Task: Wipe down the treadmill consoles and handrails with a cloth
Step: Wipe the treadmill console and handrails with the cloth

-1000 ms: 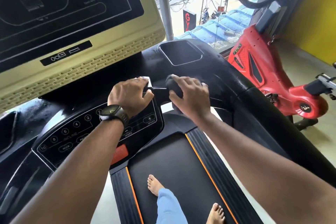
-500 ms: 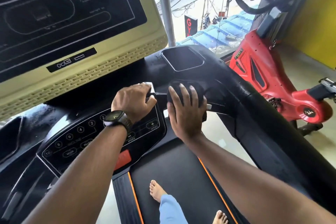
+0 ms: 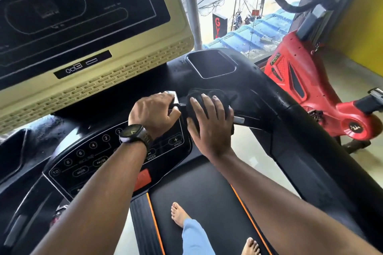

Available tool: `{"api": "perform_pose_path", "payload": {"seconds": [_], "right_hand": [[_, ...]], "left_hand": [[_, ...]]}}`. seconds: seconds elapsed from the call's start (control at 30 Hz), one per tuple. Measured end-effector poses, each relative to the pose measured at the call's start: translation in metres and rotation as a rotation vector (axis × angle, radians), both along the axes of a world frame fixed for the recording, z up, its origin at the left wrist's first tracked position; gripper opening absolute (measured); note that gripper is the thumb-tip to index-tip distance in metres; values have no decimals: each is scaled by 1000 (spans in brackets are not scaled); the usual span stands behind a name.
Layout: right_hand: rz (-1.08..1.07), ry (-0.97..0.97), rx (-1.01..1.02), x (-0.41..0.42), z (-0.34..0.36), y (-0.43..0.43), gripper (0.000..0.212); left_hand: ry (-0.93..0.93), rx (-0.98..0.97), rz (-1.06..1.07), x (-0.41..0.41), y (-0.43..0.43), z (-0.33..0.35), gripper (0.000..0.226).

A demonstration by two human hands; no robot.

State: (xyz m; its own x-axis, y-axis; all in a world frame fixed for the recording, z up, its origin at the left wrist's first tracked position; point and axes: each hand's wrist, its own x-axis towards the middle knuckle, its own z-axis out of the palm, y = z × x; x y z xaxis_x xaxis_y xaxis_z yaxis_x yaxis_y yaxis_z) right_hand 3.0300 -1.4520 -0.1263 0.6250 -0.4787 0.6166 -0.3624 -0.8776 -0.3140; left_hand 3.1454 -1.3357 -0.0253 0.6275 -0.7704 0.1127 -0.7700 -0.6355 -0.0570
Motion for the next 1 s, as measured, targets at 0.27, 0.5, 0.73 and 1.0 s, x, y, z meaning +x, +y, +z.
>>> {"api": "perform_pose_path", "payload": {"seconds": [0.27,0.5,0.73,1.0], "right_hand": [[56,185,280,7,36,-27,45],[166,403,551,19,59,-61,39],[218,376,442,3,54,-60,45],[158,329,393,-9,48,-52,51]], "left_hand": [[10,15,1,1,1,-1,49],[18,35,12,1,-1,1,51],[8,36,19,2,-1,0,54],[5,45,25,0,0,1,55]]}}
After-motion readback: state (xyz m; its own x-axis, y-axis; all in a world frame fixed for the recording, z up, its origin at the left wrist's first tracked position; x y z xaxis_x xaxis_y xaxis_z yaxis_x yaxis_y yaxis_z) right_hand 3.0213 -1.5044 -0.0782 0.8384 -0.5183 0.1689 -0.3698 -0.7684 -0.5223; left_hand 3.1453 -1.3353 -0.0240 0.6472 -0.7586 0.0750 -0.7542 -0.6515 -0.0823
